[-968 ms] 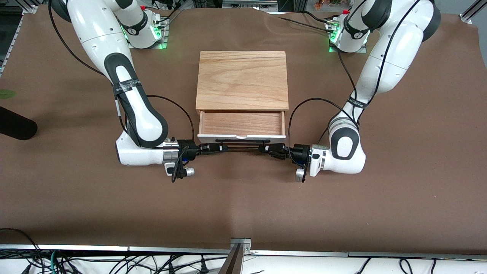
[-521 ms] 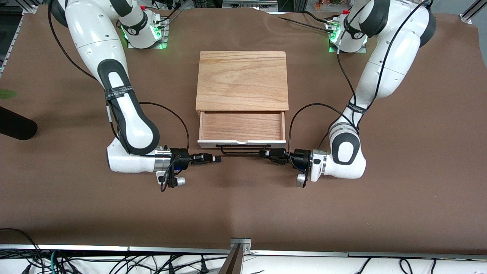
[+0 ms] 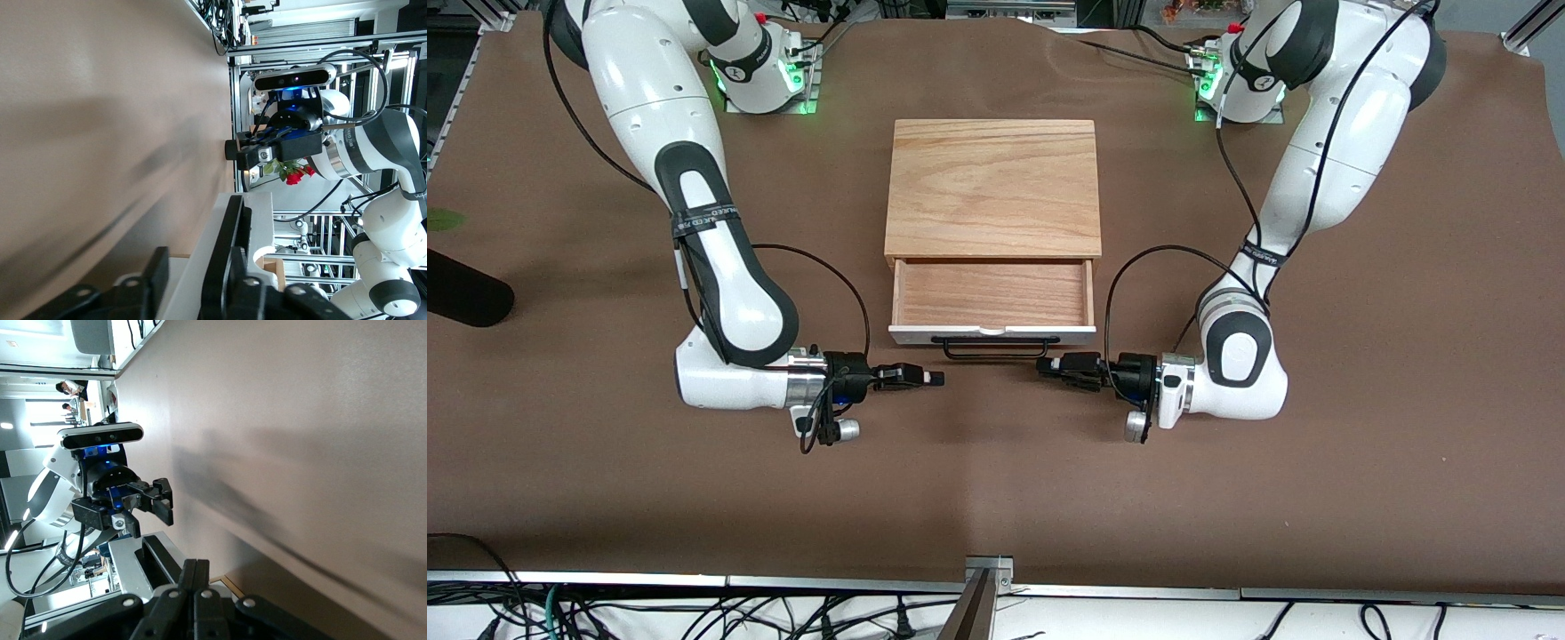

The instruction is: Pull top drawer with both arms simultaneously

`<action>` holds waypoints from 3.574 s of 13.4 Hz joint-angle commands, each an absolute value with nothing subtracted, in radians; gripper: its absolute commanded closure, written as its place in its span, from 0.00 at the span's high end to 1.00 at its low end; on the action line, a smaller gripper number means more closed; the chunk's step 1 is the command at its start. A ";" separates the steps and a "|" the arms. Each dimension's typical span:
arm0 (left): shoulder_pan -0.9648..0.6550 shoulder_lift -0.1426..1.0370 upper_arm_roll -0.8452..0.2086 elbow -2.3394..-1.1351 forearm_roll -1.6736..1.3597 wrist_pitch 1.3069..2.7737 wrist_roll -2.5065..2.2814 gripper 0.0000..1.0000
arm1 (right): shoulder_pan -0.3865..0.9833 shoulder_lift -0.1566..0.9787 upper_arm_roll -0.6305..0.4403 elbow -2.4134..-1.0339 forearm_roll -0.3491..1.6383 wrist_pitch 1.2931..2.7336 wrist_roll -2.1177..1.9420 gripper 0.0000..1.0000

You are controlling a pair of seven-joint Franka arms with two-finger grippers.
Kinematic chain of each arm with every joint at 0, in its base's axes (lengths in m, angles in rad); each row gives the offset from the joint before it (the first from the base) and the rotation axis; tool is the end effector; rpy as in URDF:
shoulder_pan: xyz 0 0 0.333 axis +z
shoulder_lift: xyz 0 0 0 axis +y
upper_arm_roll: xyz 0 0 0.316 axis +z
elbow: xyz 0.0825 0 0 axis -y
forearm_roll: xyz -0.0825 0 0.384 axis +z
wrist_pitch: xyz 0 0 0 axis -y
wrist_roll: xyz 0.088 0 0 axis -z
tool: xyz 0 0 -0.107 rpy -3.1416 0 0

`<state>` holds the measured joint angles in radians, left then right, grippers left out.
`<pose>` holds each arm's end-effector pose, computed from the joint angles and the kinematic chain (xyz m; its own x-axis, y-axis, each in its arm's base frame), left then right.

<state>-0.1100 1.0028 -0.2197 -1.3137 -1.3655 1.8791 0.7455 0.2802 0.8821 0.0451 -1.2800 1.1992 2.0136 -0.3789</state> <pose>0.6828 -0.2682 0.1680 0.9893 -0.1396 0.0416 -0.0644 -0.1630 0.9845 0.7000 0.2845 0.2393 0.9950 0.0715 -0.0695 -0.0261 -0.4858 -0.8737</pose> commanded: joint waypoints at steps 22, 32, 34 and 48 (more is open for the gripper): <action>-0.002 0.507 -0.146 -1.279 -0.442 1.735 0.584 1.00 | 0.202 0.157 -0.169 -1.684 0.165 1.866 -0.258 1.00; -0.031 0.266 -0.005 -1.282 -0.195 1.639 0.574 1.00 | 0.202 0.057 -0.170 -1.677 0.038 1.734 -0.120 1.00; -0.040 0.233 -0.006 -1.282 -0.144 1.568 0.505 1.00 | 0.201 0.067 -0.169 -1.646 0.038 1.706 -0.095 1.00; -0.067 0.193 -0.006 -1.310 -0.104 1.394 -0.014 1.00 | 0.204 0.083 -0.167 -1.598 -0.003 1.706 -0.103 1.00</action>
